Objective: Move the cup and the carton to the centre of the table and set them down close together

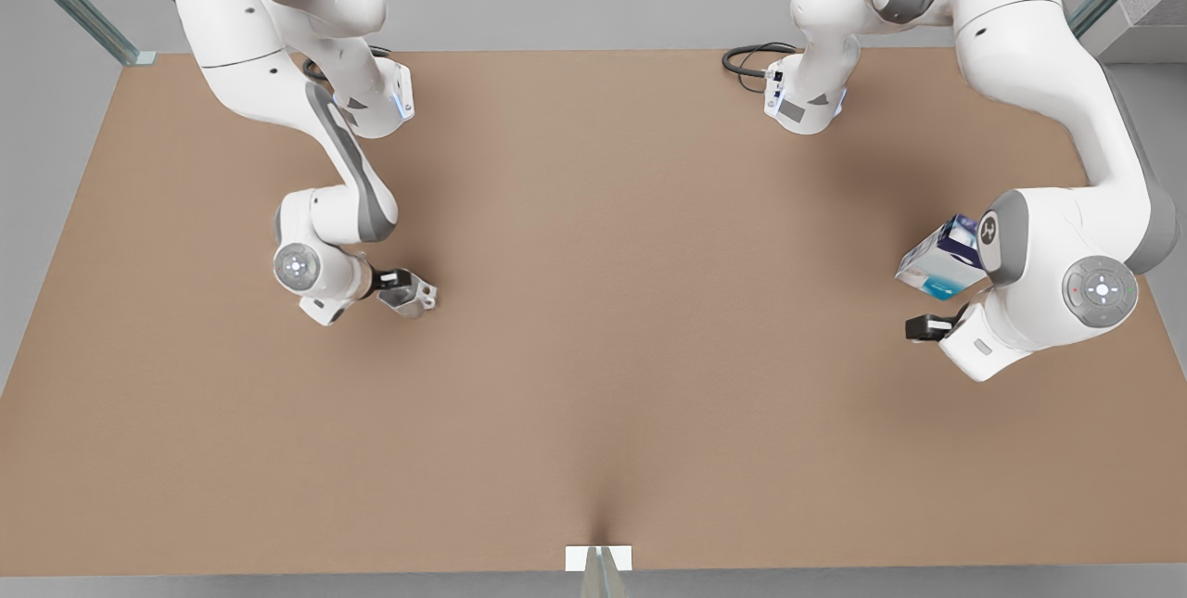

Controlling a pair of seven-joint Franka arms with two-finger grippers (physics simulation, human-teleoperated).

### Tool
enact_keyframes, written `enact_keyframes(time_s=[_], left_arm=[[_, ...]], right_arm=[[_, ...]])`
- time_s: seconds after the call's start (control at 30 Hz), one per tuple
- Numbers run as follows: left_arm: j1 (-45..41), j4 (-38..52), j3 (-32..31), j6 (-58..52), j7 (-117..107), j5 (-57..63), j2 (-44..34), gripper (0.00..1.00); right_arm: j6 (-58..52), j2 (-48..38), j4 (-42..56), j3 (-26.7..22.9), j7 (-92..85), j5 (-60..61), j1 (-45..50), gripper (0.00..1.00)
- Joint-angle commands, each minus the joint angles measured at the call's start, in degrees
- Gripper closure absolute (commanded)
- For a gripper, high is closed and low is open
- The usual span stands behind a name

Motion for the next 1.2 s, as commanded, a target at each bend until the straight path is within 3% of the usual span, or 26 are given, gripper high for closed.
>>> enact_keyframes(time_s=[0.0,0.03,0.07,0.1,0.13,0.73,0.87,0.93,1.03,1.13,1.17], left_arm=[[0.0,0.0,0.0,-0.1,0.1,0.0,0.0,0.0],[0.0,0.0,0.0,-0.1,0.1,0.1,0.0,0.0],[0.0,0.0,0.0,-0.1,0.0,0.0,0.0,0.0],[0.0,0.0,0.0,-0.1,0.1,0.1,0.0,0.0],[0.0,0.0,0.0,-0.1,0.1,0.0,0.0,0.0],[-0.1,0.3,0.0,-0.5,0.1,0.0,-0.9,0.0],[-0.1,0.4,0.0,-0.3,0.1,0.0,-0.8,0.0],[0.0,0.4,0.1,-0.1,0.5,0.0,-0.6,0.0],[0.1,0.4,0.4,0.0,0.6,0.0,-0.2,0.0],[0.0,0.4,0.4,0.4,0.6,0.0,-0.2,0.0],[0.0,0.4,0.4,0.4,0.3,-0.1,-0.2,0.0]], right_arm=[[0.0,0.0,0.0,-0.1,0.1,0.0,0.0,0.17],[0.1,0.1,0.0,0.0,0.1,0.0,0.0,0.37],[0.0,0.1,0.0,0.0,0.2,0.0,0.0,0.5],[0.0,0.1,0.0,0.0,0.6,0.0,0.0,0.76],[0.0,0.0,0.0,0.0,0.9,0.0,0.0,0.79],[-1.0,0.3,4.9,1.3,3.0,3.2,2.3,0.79],[-14.3,1.5,22.4,0.6,6.1,4.5,10.5,0.79],[-27.0,9.0,40.7,-2.7,11.3,4.6,20.7,0.79],[-26.7,18.4,53.8,-4.0,15.9,9.4,28.3,0.79],[-23.2,33.2,71.1,-6.0,24.0,9.4,36.1,0.79],[-20.1,34.9,72.3,-6.1,25.1,9.4,36.6,0.79]])
